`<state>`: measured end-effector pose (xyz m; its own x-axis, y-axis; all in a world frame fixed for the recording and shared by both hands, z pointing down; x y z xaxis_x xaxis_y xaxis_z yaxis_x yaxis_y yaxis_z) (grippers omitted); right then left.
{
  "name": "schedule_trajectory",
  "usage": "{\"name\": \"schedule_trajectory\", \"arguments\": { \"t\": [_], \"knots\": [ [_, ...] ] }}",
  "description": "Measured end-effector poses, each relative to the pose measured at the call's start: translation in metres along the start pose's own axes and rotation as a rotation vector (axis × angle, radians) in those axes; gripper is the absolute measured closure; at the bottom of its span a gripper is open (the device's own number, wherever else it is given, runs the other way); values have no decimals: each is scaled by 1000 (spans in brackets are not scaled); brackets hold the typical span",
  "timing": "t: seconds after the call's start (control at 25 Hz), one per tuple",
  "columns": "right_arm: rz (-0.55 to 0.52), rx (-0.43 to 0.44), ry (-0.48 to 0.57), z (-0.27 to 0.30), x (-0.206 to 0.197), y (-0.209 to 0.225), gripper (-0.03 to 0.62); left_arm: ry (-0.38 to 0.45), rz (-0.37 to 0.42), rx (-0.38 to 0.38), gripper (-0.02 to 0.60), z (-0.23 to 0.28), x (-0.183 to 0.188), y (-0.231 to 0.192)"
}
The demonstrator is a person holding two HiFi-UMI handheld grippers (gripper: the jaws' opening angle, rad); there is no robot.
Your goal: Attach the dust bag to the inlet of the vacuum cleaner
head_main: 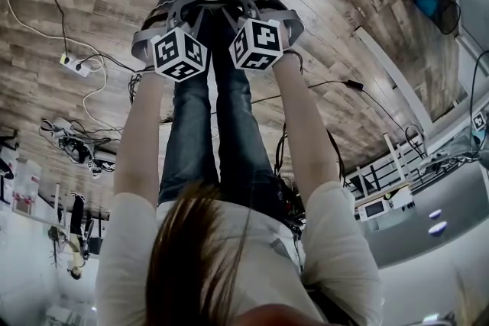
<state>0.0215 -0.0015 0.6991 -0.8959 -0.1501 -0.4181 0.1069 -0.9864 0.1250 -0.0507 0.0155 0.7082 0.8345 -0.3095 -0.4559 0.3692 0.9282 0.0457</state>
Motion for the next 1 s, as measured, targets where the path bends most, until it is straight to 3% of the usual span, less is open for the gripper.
{"name": "schedule_trajectory", "arguments": {
  "t": [0.68,1.0],
  "knots": [
    [30,-20,12,-1,0,14,562,-1,29,20,523,2,7,-15],
    [-29,-7,-21,0,2,21,559,9,-22,25,524,4,7,-16]
  ]
}}
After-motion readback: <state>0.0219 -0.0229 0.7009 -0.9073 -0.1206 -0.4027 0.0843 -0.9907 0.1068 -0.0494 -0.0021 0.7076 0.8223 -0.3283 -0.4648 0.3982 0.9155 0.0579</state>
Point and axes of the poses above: the fingertips, and each gripper's own axes: z forward along the fingers, y to its right, x out of its top, the point moved 5 cm from there along -z, backward along the fingers, and after that the axes turned 11 degrees about z, right-handed, at the moved point
